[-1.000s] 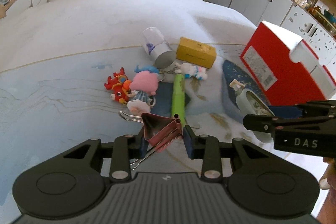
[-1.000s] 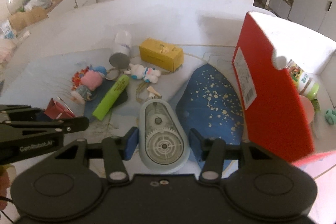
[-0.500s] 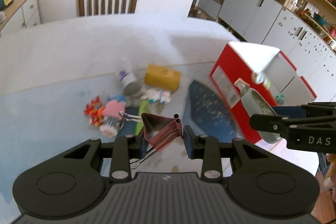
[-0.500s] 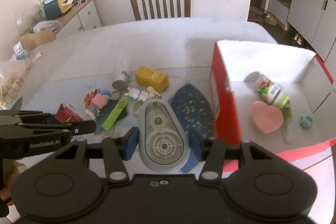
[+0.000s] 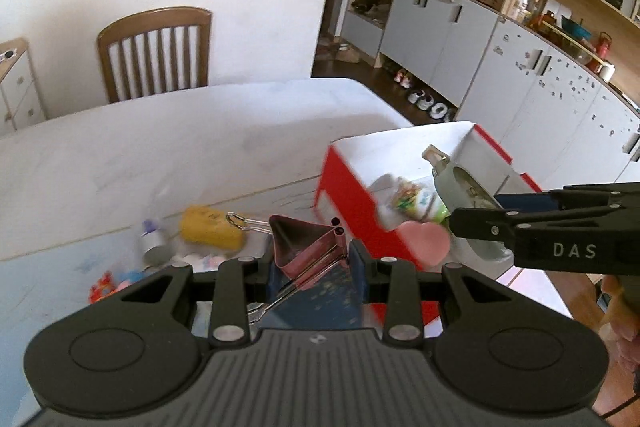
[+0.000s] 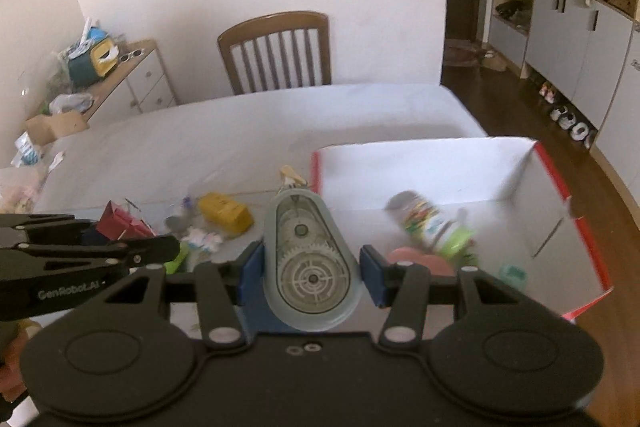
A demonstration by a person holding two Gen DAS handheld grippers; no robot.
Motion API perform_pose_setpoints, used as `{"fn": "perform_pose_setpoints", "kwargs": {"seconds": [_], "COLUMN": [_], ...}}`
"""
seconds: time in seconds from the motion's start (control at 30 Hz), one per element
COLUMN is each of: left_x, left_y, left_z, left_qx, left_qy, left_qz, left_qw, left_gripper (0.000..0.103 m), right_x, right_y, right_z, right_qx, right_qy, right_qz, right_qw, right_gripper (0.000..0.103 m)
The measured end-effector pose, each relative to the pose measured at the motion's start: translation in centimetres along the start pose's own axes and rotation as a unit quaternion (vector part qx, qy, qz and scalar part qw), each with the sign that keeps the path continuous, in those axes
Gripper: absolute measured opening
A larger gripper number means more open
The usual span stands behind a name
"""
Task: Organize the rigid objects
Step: 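Carry the binder clip and correction tape with both tools over the red shoebox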
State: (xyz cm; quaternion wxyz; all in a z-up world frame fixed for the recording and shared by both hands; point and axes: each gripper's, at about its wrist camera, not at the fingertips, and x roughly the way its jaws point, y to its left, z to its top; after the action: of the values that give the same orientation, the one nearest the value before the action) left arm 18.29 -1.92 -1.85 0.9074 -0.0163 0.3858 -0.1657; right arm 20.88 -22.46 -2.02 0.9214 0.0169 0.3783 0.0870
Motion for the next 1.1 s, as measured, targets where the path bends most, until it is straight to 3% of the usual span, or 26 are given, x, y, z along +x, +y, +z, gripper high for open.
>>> {"fn": "perform_pose_setpoints", "kwargs": {"seconds": [0.37,0.6,1.1], "left_x": [3.7,7.1,15.4], "left_y": [-7.3,-11.1,-14.1], "left_z": [2.8,3.8,4.9], "left_qx": [0.028,0.047,0.077], "left_qy": [0.005,0.032,0.090], "left_qz": [-0.020,-0.034,-0.023], "left_qw": [0.9994,0.9978,0.9927], "left_gripper": [0.034,0.034,0.034], "right_x": [-0.1,0.4,4.1], "right_y": [-7.7,-11.4,-16.2], "right_z": [0.5,0.3,0.1], "right_qx": [0.013,0.022,0.010], "right_qy": [-0.004,0.001,0.043], "right_qz": [-0.019,-0.028,-0.040], "right_qw": [1.000,0.999,0.998], "right_gripper": [0.052,0.052,0.052]}}
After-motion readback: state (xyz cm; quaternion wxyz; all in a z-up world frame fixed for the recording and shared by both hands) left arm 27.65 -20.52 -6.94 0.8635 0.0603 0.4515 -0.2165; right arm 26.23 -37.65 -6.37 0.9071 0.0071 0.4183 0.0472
